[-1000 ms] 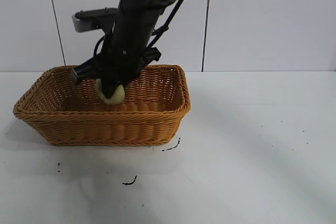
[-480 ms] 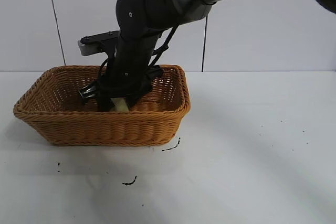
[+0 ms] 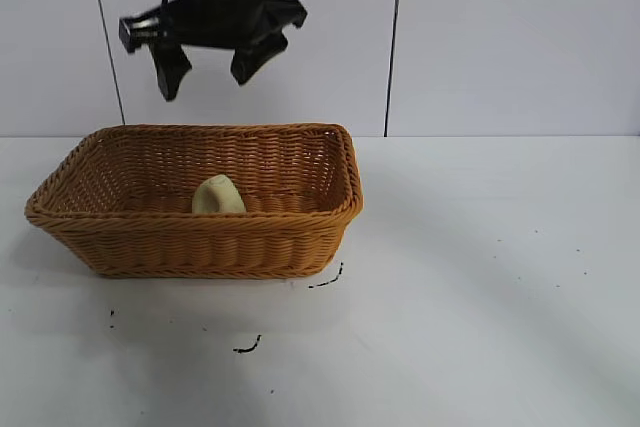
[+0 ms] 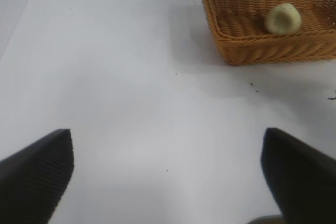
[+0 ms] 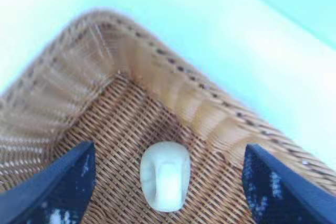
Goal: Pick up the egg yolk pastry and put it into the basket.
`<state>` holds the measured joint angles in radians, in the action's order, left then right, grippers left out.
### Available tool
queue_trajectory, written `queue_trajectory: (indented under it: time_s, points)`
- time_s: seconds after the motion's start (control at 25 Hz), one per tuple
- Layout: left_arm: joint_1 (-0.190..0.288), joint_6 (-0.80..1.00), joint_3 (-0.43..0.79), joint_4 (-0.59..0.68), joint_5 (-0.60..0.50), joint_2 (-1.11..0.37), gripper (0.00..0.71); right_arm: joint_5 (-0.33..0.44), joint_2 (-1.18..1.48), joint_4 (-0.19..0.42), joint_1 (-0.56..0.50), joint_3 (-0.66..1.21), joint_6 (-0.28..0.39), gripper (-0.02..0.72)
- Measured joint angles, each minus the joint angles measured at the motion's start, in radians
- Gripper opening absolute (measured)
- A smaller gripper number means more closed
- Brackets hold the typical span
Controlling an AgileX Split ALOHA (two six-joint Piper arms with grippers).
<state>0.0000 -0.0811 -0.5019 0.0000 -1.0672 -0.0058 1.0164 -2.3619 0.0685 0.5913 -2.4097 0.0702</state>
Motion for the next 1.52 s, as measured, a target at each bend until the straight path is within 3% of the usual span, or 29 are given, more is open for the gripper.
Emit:
queue_trajectory:
  time_s: [0.16,0.4,0.64,1.16,1.52]
  points:
    - [0.0,0.0,0.0,0.0,0.0,0.0,0.697,0.053,0.0,0.017,-0.11,-0.001,-0.005,0.559]
    - [0.0,0.0,0.0,0.0,0.0,0.0,0.697,0.108,0.0,0.033,-0.311,-0.002,-0.07,0.559]
    - [0.0,0.0,0.0,0.0,0.0,0.0,0.697,0.192,0.0,-0.003,-0.457,-0.002,-0.076,0.559]
    - [0.0,0.0,0.0,0.0,0.0,0.0,0.697,0.199,0.046,-0.001,-0.517,0.01,-0.076,0.559]
    - [0.0,0.0,0.0,0.0,0.0,0.0,0.697,0.196,0.301,0.012,-0.55,0.279,-0.07,0.559]
